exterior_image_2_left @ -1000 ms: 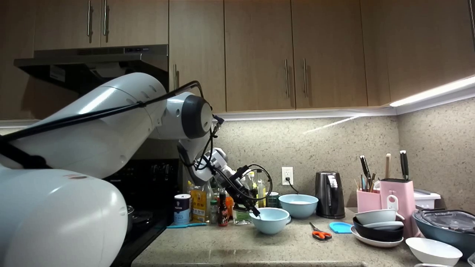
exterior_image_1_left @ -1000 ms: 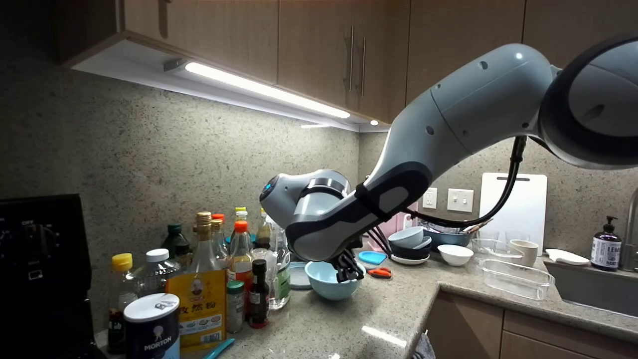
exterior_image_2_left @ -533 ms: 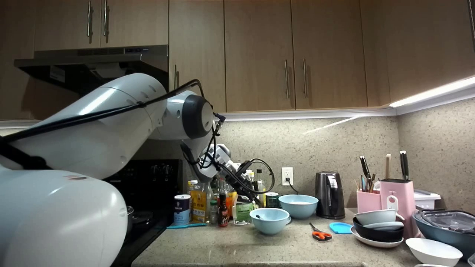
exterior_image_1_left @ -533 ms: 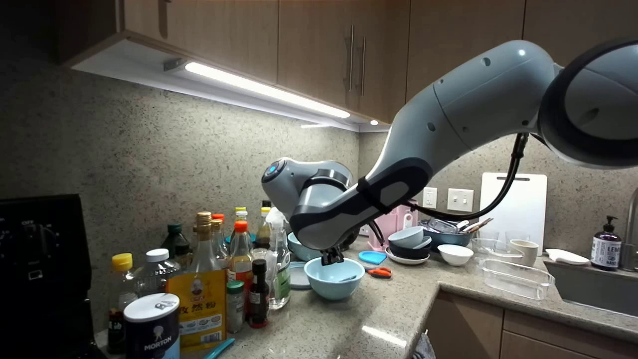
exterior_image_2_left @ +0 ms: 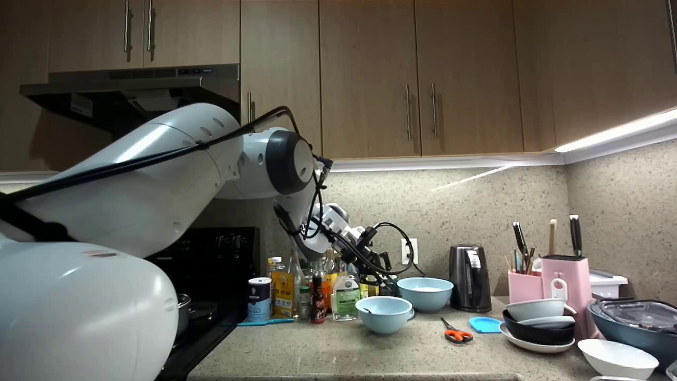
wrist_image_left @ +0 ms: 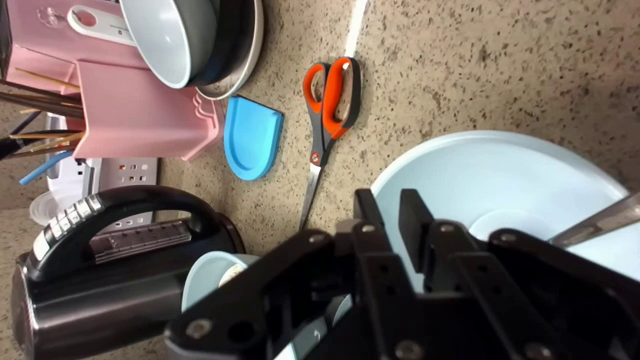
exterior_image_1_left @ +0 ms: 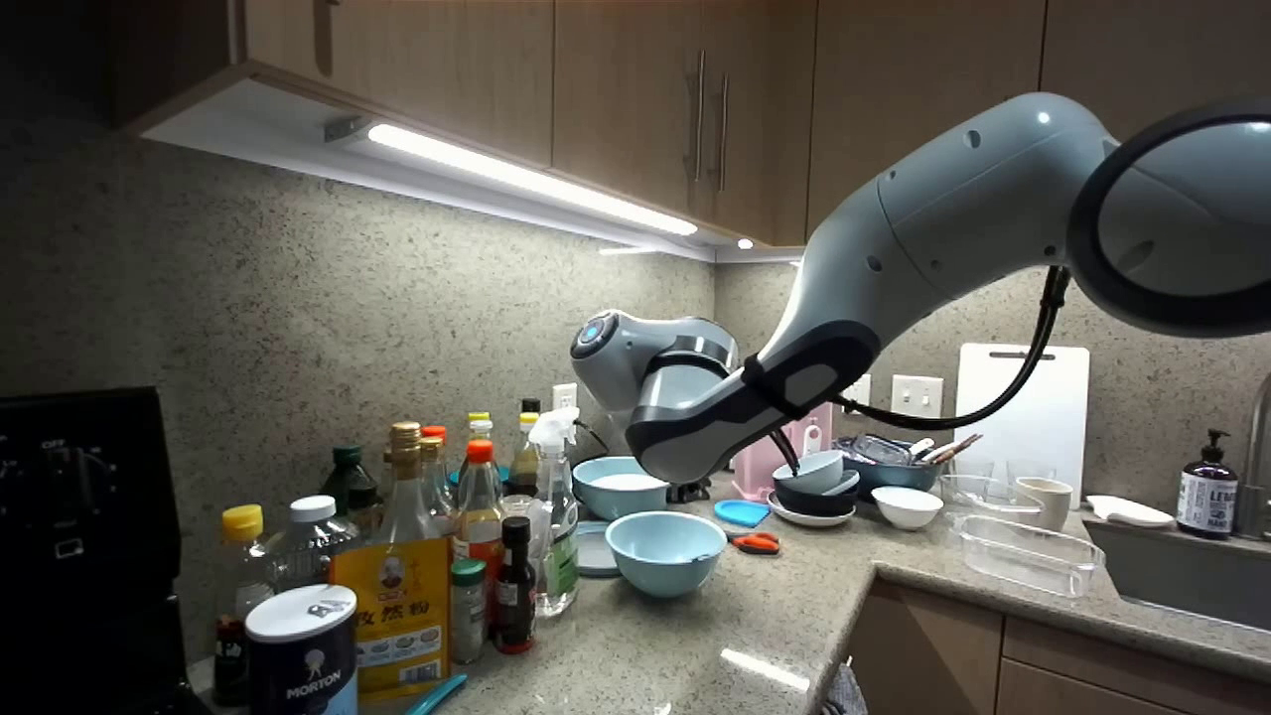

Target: Use the silver spoon to stir the contents of the blue bowl closer to the edge

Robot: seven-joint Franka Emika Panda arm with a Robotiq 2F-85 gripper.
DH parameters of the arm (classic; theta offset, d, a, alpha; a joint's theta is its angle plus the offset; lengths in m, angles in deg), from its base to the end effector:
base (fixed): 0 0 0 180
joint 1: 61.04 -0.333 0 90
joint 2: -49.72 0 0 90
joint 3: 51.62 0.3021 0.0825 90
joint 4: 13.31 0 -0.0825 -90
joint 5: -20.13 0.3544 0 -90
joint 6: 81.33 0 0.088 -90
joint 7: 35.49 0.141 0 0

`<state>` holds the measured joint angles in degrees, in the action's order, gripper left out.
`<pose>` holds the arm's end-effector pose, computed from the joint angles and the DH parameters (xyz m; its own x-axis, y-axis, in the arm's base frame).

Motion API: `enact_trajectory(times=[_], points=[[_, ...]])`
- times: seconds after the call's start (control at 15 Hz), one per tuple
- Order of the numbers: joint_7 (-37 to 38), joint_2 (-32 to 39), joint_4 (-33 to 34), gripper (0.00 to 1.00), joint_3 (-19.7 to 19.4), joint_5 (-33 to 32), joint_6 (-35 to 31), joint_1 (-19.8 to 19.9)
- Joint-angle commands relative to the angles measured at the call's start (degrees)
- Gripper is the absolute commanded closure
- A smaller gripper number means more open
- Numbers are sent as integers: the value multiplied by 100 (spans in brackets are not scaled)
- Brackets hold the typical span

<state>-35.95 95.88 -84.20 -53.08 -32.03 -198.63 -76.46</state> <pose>0.7256 0.1163 0.2850 0.7970 0.5807 -0.1657 0.5036 -0.4876 0.7132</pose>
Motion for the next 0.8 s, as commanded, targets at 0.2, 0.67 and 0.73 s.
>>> enact_trajectory(times=[0.2, 0.67, 0.73], points=[[-4, 11, 20, 68, 39, -2, 26, 5], [-5, 11, 20, 68, 42, -1, 25, 4], [-5, 11, 20, 68, 42, -1, 25, 4]])
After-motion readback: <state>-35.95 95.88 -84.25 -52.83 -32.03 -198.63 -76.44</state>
